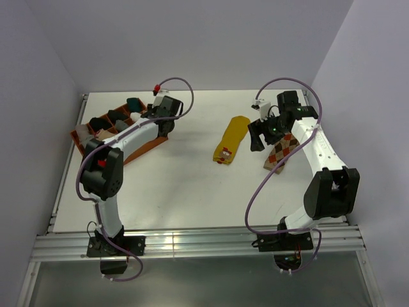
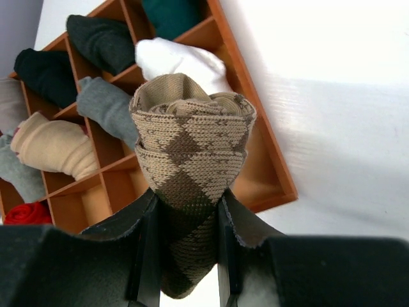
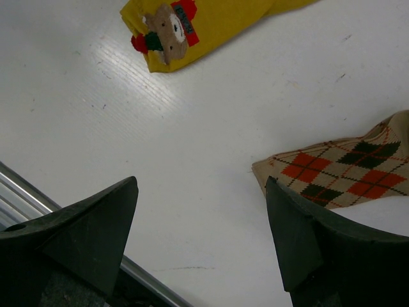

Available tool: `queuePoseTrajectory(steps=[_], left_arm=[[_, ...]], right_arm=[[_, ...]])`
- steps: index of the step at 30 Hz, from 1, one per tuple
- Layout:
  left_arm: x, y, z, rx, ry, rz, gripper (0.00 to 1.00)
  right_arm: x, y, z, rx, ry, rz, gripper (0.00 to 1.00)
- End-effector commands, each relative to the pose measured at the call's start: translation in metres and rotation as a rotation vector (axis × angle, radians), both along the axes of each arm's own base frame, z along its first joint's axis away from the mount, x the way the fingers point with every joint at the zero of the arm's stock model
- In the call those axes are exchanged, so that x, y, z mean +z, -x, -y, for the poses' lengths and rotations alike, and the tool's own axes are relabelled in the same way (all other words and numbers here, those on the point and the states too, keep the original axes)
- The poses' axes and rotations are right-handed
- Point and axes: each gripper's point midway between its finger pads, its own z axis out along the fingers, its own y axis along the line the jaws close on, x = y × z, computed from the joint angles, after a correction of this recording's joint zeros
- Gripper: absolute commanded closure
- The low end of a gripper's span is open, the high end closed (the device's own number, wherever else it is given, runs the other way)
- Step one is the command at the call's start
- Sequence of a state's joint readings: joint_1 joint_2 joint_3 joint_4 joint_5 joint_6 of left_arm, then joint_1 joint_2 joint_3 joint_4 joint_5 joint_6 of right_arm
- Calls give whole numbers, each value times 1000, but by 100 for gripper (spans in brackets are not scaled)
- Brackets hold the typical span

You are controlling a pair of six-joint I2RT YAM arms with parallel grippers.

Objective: Roll the socks
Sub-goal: Place the sock in the storage box.

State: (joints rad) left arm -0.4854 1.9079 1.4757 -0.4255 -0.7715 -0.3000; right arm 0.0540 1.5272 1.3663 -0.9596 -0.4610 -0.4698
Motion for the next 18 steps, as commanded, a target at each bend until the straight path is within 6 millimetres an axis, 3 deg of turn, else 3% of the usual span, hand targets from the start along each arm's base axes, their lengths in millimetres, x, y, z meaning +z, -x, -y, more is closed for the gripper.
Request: queuePoseTrajectory(steps=[1, 4, 6, 14, 18], left_arm=[[18, -4, -19, 30, 6, 17, 100], [17, 0, -34, 66, -40, -17, 100], [19, 1, -33, 56, -50, -33, 100], [21, 1, 36, -243, 292, -65, 100], [5, -1, 34, -244, 376, -110, 100]], right_arm=[[5, 0, 0, 7, -11, 26, 12], [6, 0, 0, 7, -11, 27, 12], [5, 0, 0, 5, -11, 26, 12], [3, 0, 0, 5, -7, 22, 12], [3, 0, 0, 8, -8, 23, 12]])
